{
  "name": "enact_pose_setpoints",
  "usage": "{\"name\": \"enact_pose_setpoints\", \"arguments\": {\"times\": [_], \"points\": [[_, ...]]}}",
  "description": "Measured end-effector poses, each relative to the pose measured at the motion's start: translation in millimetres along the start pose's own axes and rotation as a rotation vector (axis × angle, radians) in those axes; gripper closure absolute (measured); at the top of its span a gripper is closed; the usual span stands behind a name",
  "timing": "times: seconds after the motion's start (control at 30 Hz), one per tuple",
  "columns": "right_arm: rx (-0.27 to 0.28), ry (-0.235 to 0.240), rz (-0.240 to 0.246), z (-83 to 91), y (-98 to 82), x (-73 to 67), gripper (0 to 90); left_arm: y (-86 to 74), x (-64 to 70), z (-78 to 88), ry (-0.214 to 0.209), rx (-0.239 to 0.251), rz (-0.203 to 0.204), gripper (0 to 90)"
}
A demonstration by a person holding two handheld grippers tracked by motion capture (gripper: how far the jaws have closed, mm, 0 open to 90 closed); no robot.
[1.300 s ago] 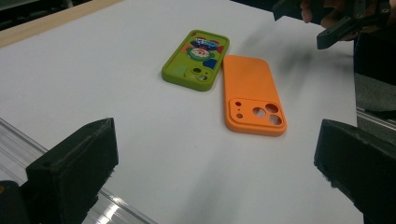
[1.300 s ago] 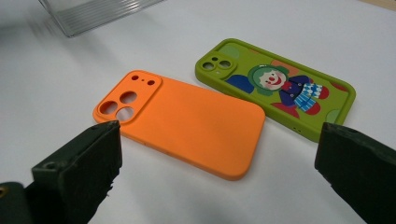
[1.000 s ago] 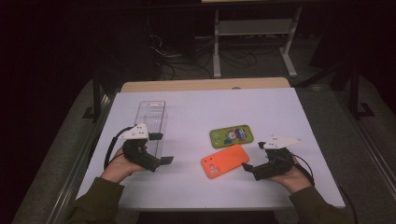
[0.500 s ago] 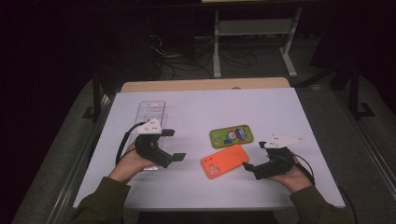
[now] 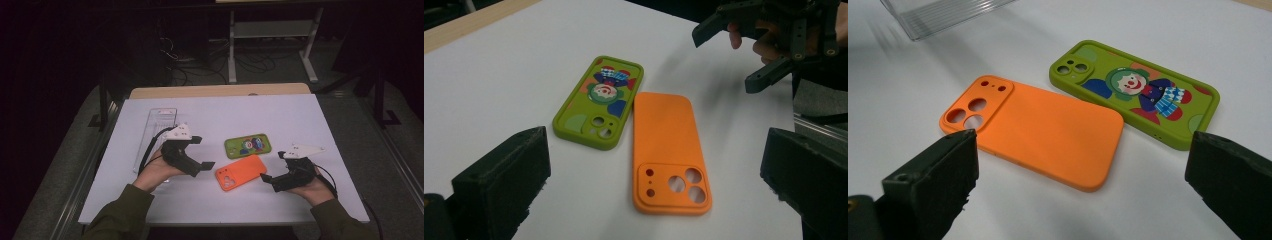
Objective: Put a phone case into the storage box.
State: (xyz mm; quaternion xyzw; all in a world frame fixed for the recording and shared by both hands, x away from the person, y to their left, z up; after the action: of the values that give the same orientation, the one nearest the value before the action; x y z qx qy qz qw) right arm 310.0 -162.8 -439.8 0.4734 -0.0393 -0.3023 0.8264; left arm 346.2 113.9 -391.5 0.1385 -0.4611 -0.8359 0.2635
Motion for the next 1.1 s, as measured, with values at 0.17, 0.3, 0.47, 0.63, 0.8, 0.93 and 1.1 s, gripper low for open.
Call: {"name": "enact_pose_setpoints", "arguments": {"times": [0.17,0.3,0.47,0.63,0.8,0.93,1.1], "points": [[-0.001,0.000,0.000,-0.3,0.0,0.1,0.3,3.9,6.0,-13.6,-0.007,-0.011,-0.006,0.0],[-0.001,0.000,0.000,-0.1,-0.1,0.1,0.3,5.9,10.6,-24.1,-0.015,-0.024,-0.022,0.0],[0.001,0.001,0.000,0.1,0.0,0.2,0.3,6.3,16.7,-36.8,-0.014,-0.038,-0.026,0.0],[0.004,0.001,-0.001,0.4,0.1,0.2,0.3,2.8,22.3,-50.3,-0.014,-0.061,-0.027,0.0],[0.000,0.000,0.000,0.1,-0.1,0.1,0.3,-1.0,26.9,-62.3,-0.008,-0.063,-0.026,0.0],[-0.005,0.001,0.003,-0.2,-0.4,-0.5,0.3,-5.3,29.4,-69.4,-0.007,-0.076,-0.025,0.0],[-0.003,-0.003,0.010,-0.9,-0.4,0.0,0.3,-10.2,31.8,-75.4,-0.008,-0.100,-0.037,0.0]]}}
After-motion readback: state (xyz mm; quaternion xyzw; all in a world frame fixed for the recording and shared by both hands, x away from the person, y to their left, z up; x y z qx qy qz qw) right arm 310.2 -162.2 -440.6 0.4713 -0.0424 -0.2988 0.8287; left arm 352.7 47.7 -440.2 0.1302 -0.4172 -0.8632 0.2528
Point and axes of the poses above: each handheld gripper's, and its own axes: z roughly backward along the jaws, y roughly out of its top, x roughly to its right, the point moved 5 cm from there along -z, roughly forward along the jaws, and after that the axes turned 13 degrees about y, right-handed, at the moved point
